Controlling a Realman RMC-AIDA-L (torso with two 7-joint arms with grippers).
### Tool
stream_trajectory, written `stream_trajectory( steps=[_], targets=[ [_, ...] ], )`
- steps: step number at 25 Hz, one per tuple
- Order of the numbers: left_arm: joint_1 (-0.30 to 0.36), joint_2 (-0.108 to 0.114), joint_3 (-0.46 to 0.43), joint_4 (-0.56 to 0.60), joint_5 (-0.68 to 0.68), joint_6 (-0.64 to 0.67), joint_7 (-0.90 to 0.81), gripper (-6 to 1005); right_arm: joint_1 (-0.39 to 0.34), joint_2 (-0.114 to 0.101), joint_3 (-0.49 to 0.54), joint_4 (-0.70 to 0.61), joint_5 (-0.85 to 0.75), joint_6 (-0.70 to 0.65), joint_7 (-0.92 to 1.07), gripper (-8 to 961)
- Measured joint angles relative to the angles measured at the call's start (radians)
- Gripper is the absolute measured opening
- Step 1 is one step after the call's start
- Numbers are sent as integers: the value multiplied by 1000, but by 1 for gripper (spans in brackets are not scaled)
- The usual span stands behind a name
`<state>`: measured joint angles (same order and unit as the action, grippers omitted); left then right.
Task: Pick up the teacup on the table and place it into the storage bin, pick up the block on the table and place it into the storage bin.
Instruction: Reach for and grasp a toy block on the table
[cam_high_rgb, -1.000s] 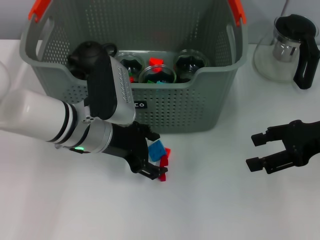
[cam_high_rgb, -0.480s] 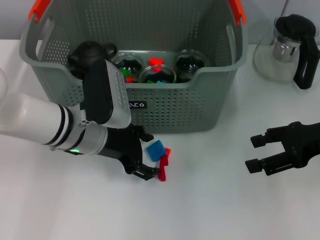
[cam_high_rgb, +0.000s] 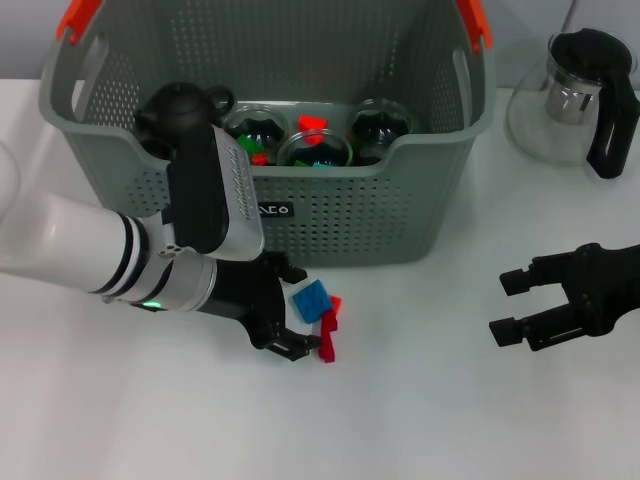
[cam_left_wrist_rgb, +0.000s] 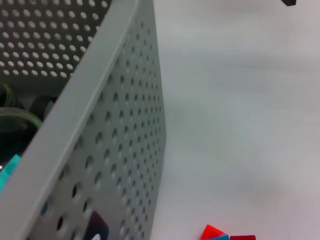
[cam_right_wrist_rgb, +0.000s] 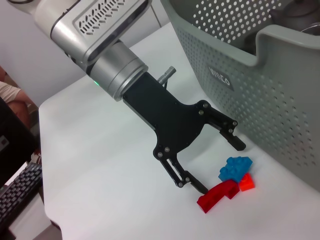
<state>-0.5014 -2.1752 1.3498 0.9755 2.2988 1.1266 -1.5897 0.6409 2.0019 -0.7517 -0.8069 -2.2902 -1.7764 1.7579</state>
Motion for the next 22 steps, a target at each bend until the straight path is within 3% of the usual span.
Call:
stream_trajectory(
  steps=[22],
  targets=[
    [-11, -2, 26, -8, -17, -31, 1, 809, 3, 0, 0, -3, 0, 5, 0, 924]
  ],
)
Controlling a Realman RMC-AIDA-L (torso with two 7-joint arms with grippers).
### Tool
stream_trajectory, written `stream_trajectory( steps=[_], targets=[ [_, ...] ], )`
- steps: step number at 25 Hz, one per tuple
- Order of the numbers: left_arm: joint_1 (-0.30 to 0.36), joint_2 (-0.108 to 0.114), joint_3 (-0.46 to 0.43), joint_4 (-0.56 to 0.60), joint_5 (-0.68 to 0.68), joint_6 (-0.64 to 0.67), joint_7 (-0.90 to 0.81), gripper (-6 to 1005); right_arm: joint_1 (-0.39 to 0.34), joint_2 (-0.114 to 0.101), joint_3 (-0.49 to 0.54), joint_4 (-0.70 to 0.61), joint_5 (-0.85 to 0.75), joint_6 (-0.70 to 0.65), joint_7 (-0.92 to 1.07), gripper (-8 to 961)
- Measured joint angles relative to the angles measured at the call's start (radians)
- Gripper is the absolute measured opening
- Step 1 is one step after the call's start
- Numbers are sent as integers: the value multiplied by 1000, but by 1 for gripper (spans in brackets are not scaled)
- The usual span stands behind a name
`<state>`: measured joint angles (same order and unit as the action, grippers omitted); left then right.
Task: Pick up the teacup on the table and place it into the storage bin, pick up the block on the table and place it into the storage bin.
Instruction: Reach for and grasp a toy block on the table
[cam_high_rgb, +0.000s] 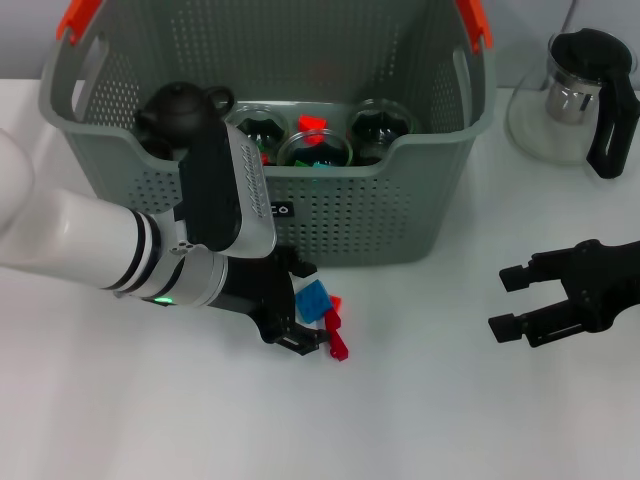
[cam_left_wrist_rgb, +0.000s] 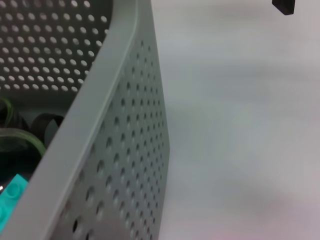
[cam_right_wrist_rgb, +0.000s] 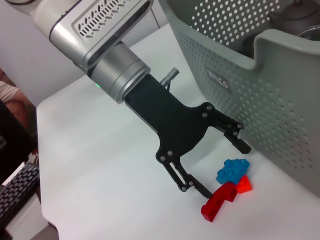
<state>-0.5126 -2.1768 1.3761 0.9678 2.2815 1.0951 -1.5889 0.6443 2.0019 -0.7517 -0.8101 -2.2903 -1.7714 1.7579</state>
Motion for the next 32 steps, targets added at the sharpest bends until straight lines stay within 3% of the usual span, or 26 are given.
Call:
stream_trajectory(
  steps=[10, 12, 23, 32],
  targets=[
    [1, 0, 3, -1, -1, -4, -1, 795, 0, 0, 0, 2, 0, 1, 0, 924],
    [1, 0, 6, -6, -1, -17, -1, 601, 0, 0, 0, 2, 0, 1, 0, 924],
    [0, 0, 8, -15, 0, -34, -1, 528, 0, 0, 0, 3, 0, 3, 0, 923],
    [-10, 1, 7, -39, 1, -48, -2, 527, 0, 0, 0, 2, 0, 8, 0, 923]
  ],
)
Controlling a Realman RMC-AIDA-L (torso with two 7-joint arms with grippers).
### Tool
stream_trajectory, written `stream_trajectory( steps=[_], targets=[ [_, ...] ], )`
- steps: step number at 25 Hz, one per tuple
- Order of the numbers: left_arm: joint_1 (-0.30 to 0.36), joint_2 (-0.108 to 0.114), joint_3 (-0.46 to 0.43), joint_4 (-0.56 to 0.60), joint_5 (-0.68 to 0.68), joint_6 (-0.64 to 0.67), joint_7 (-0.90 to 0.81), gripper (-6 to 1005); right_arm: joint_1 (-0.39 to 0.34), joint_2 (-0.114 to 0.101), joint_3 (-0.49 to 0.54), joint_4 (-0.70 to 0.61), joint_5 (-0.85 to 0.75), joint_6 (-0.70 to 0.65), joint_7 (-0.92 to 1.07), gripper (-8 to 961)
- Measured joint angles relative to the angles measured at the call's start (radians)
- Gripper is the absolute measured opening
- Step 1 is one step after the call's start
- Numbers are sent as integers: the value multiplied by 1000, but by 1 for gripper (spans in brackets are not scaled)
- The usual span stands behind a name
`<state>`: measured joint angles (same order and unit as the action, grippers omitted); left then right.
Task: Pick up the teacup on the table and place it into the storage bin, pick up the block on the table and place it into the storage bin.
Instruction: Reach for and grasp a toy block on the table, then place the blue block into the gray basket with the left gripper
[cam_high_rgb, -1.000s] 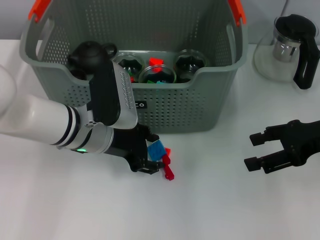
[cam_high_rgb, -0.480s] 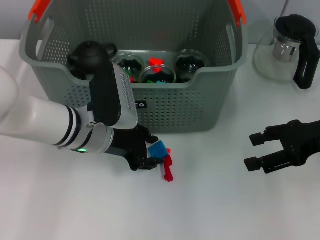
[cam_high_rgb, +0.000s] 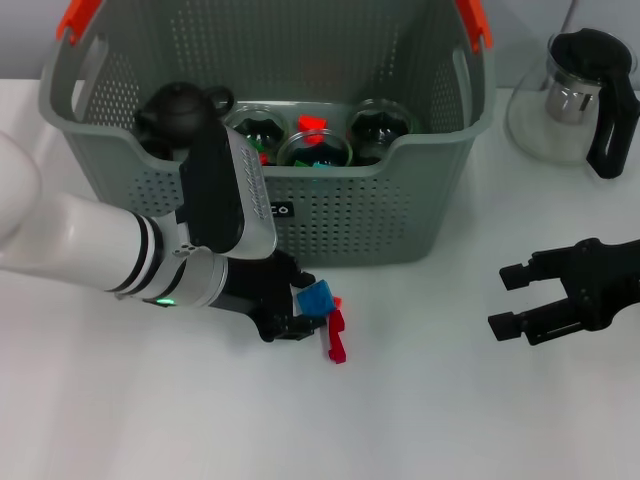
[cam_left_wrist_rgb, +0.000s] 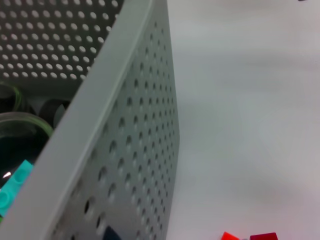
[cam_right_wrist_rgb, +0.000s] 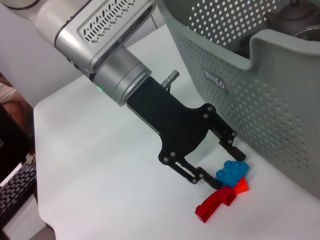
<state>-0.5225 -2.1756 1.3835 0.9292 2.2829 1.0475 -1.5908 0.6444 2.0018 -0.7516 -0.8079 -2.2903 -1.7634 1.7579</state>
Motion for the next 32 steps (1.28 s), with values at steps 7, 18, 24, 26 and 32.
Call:
stream_trajectory(
  steps=[7, 18, 24, 26, 32],
  targets=[
    [-2, 1, 1, -3, -1, 1, -1, 527, 1, 1, 0, -3, 0, 0, 1, 923],
    [-5, 4, -12, 16, 0, 40, -10, 417, 1, 2, 0, -5, 0, 1, 2, 923],
    [9, 7, -86, 104, 19, 187, -51, 413, 1, 2, 0, -6, 0, 1, 3, 923],
    [18, 8, -130, 154, 23, 294, -63, 421, 1, 2, 0, -6, 0, 0, 4, 923],
    [12, 8, -260, 295, -1, 660, -99, 445, 1, 2, 0, -3, 0, 0, 5, 923]
  ],
)
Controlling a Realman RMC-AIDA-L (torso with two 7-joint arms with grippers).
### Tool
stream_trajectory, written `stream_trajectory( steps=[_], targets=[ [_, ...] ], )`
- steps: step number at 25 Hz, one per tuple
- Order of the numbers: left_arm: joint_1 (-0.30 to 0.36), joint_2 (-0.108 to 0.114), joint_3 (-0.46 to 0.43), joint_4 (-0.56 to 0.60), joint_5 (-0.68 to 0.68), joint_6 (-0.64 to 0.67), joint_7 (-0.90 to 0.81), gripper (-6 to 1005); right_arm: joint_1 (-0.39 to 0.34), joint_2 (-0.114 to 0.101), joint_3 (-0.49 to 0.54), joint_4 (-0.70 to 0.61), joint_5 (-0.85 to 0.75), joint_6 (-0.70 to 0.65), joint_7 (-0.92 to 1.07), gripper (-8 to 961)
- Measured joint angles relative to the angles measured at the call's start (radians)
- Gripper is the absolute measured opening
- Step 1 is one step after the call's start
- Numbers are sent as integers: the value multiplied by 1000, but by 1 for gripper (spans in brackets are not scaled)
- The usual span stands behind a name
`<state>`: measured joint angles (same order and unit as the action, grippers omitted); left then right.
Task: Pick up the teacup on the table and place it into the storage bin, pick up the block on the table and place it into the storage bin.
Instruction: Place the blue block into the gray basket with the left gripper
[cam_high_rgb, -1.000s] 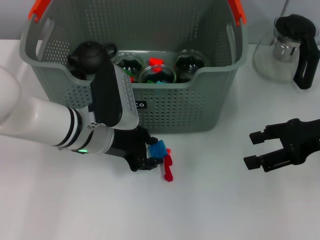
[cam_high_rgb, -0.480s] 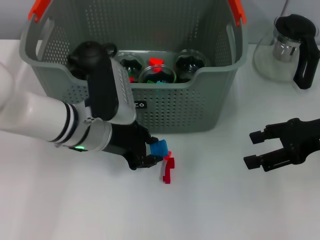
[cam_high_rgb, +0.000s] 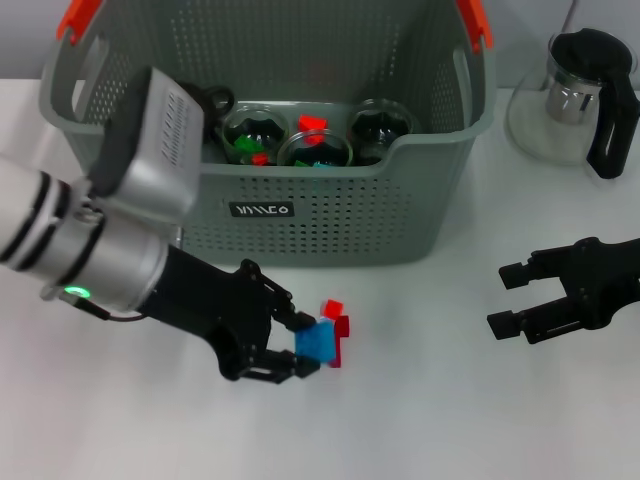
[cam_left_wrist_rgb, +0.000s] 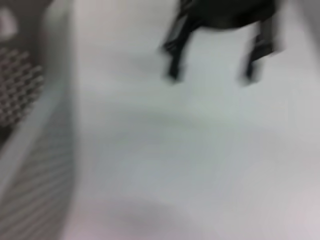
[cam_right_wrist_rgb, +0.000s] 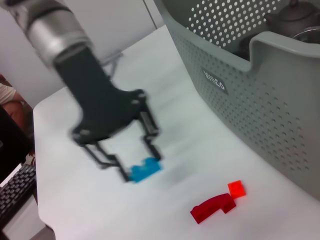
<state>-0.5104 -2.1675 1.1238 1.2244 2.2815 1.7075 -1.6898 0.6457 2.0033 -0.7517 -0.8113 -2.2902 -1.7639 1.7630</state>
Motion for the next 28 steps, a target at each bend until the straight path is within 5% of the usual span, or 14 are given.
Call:
stream_trajectory(
  steps=[6, 11, 17, 18, 19, 23, 28],
  targets=[
    [-74, 6, -206, 65, -145, 232, -36, 469, 3, 0, -2, 3, 0, 0, -5, 923],
    [-173, 38, -363, 60, -185, 163, -148, 489, 7, 3, -5, 4, 0, 1, -8, 923],
    [-255, 119, -336, -59, -149, -162, -305, 513, 10, 3, -7, 5, 0, -2, -8, 923],
    [-255, 119, -336, -59, -149, -162, -305, 517, 11, 3, -7, 5, 0, -2, -8, 923],
    [-293, 144, -327, -143, -123, -244, -328, 521, 11, 3, -8, 5, 0, -3, -8, 923],
    [-334, 154, -310, -221, -46, -338, -386, 537, 11, 3, -7, 4, 0, -5, -3, 923],
    [-345, 132, -281, -240, -13, -388, -401, 557, 11, 3, -7, 2, -2, -4, -5, 923]
  ],
)
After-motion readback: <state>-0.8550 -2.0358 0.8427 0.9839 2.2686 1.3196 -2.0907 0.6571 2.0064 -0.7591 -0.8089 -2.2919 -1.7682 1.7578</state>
